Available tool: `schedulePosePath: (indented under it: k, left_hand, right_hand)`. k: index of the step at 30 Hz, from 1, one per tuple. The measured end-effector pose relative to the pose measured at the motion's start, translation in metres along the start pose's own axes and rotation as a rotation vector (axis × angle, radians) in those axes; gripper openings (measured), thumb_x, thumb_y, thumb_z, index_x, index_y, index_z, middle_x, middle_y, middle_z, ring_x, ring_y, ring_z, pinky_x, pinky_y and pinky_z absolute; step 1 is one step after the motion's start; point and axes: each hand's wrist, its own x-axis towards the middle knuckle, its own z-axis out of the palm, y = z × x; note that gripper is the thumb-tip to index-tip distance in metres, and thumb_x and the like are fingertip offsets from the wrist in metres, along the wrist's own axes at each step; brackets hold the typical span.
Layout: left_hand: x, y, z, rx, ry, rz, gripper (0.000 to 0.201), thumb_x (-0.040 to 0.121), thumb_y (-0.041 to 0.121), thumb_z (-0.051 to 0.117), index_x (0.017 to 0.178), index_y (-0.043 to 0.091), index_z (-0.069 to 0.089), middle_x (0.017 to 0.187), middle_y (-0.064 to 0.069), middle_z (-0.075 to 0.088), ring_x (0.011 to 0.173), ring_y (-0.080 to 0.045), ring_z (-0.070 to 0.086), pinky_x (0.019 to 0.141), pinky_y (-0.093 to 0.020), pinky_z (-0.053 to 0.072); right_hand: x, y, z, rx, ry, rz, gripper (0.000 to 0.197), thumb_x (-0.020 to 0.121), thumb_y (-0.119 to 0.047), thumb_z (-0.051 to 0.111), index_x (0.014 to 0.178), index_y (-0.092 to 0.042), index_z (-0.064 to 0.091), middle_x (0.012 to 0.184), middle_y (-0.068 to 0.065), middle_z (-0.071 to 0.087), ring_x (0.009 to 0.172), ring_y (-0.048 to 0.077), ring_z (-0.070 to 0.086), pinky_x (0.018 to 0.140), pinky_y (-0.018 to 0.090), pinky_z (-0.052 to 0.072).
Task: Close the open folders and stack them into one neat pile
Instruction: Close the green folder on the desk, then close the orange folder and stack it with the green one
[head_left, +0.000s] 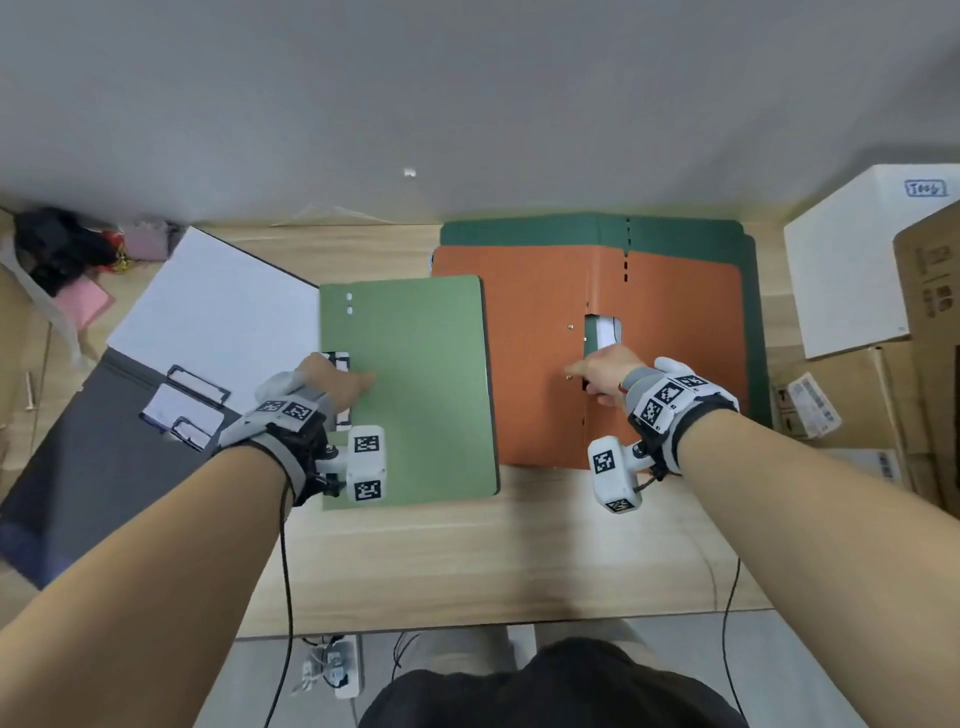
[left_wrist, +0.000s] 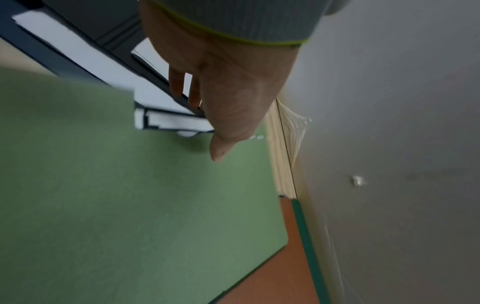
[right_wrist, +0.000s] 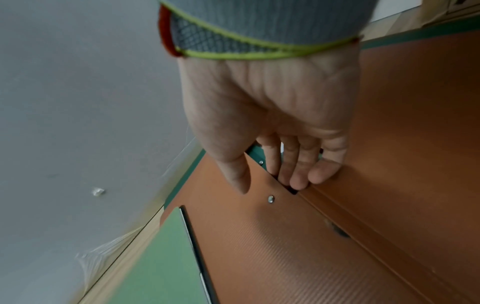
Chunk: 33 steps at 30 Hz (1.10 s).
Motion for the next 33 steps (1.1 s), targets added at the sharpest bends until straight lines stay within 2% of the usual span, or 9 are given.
schedulePosePath:
  k: [3, 5, 10, 15, 18, 21, 26, 31, 33]
  left_hand:
    - [-0.033, 0.027, -0.003, 0.008, 0.011, 0.135, 0.08, 0.057, 0.059, 0.075, 0.119, 0.011, 0.064, 0.107, -0.01, 0.072, 0.089, -0.031, 0.069, 0.084, -0.038, 0.057]
    - [-0.053, 0.042, 0.003, -0.055, -0.041, 0.222, 0.072, 0.081, 0.036, 0.077, 0.143, 0.013, 0.05, 0.131, -0.012, 0.062, 0.104, -0.031, 0.064, 0.087, -0.032, 0.049]
    - [-0.095, 0.064, 0.05, 0.048, -0.249, 0.495, 0.053, 0.093, 0.019, 0.064, 0.145, 0.023, 0.053, 0.139, -0.01, 0.061, 0.098, -0.018, 0.059, 0.086, -0.027, 0.049]
    - [-0.123, 0.076, 0.089, 0.233, -0.277, 0.616, 0.057, 0.091, 0.022, 0.068, 0.145, 0.023, 0.052, 0.148, -0.007, 0.054, 0.131, -0.025, 0.056, 0.104, -0.028, 0.043]
    - [-0.124, 0.093, 0.104, 0.222, -0.236, 0.609, 0.06, 0.089, 0.027, 0.072, 0.145, 0.018, 0.051, 0.143, -0.008, 0.058, 0.128, -0.025, 0.057, 0.103, -0.03, 0.043]
    - [-0.121, 0.116, 0.114, 0.249, -0.127, 0.562, 0.076, 0.082, 0.044, 0.076, 0.146, 0.014, 0.047, 0.142, -0.012, 0.054, 0.124, -0.03, 0.058, 0.1, -0.036, 0.047]
    - [-0.127, 0.163, 0.147, 0.355, 0.014, 0.471, 0.098, 0.068, 0.063, 0.079, 0.141, 0.01, 0.04, 0.144, -0.016, 0.044, 0.129, -0.035, 0.05, 0.102, -0.046, 0.046]
    - [-0.121, 0.187, 0.179, 0.406, 0.079, 0.383, 0.112, 0.074, 0.043, 0.084, 0.156, 0.005, 0.018, 0.162, -0.027, 0.018, 0.147, -0.043, 0.027, 0.116, -0.052, 0.033]
    - [-0.115, 0.194, 0.185, 0.408, 0.06, 0.375, 0.101, 0.083, 0.033, 0.078, 0.157, 0.004, 0.016, 0.162, -0.028, 0.017, 0.145, -0.041, 0.033, 0.116, -0.052, 0.033]
  right_hand:
    - [0.004, 0.002, 0.0, 0.003, 0.002, -0.015, 0.042, 0.084, -0.029, 0.071, 0.114, 0.0, 0.066, 0.099, 0.014, 0.068, 0.097, 0.027, 0.065, 0.076, 0.034, 0.055]
    - [0.003, 0.002, -0.001, -0.005, -0.002, -0.026, 0.042, 0.086, -0.028, 0.068, 0.117, 0.001, 0.066, 0.119, 0.018, 0.068, 0.11, 0.031, 0.066, 0.087, 0.038, 0.054]
    - [-0.003, 0.001, 0.001, 0.132, -0.01, -0.019, 0.034, 0.086, -0.026, 0.068, 0.114, -0.006, 0.068, 0.109, 0.006, 0.067, 0.089, 0.017, 0.057, 0.06, 0.025, 0.044]
    - [-0.001, 0.007, -0.011, 0.094, 0.157, -0.144, 0.041, 0.087, -0.017, 0.064, 0.128, -0.013, 0.061, 0.133, 0.01, 0.058, 0.116, 0.028, 0.056, 0.088, 0.03, 0.043]
    - [0.005, 0.023, -0.03, 0.04, 0.417, -0.045, 0.065, 0.074, -0.03, 0.073, 0.133, -0.016, 0.049, 0.141, 0.013, 0.039, 0.126, 0.036, 0.045, 0.103, 0.039, 0.04]
    - [0.009, 0.039, -0.037, -0.051, 0.38, 0.078, 0.099, 0.069, -0.041, 0.081, 0.145, -0.009, 0.025, 0.15, 0.018, 0.028, 0.137, 0.039, 0.033, 0.111, 0.048, 0.033]
    - [0.015, 0.039, -0.034, -0.209, 0.334, 0.108, 0.115, 0.066, -0.055, 0.079, 0.148, -0.007, 0.015, 0.16, 0.023, 0.007, 0.144, 0.044, 0.023, 0.113, 0.051, 0.028]
    - [0.033, 0.046, -0.027, -0.253, 0.314, 0.124, 0.12, 0.065, -0.057, 0.079, 0.151, -0.013, 0.009, 0.162, 0.023, -0.006, 0.144, 0.051, 0.017, 0.115, 0.059, 0.023]
    - [0.039, 0.049, -0.031, -0.224, 0.3, 0.126, 0.121, 0.065, -0.058, 0.078, 0.153, -0.016, 0.007, 0.162, 0.021, -0.008, 0.145, 0.051, 0.015, 0.115, 0.06, 0.022]
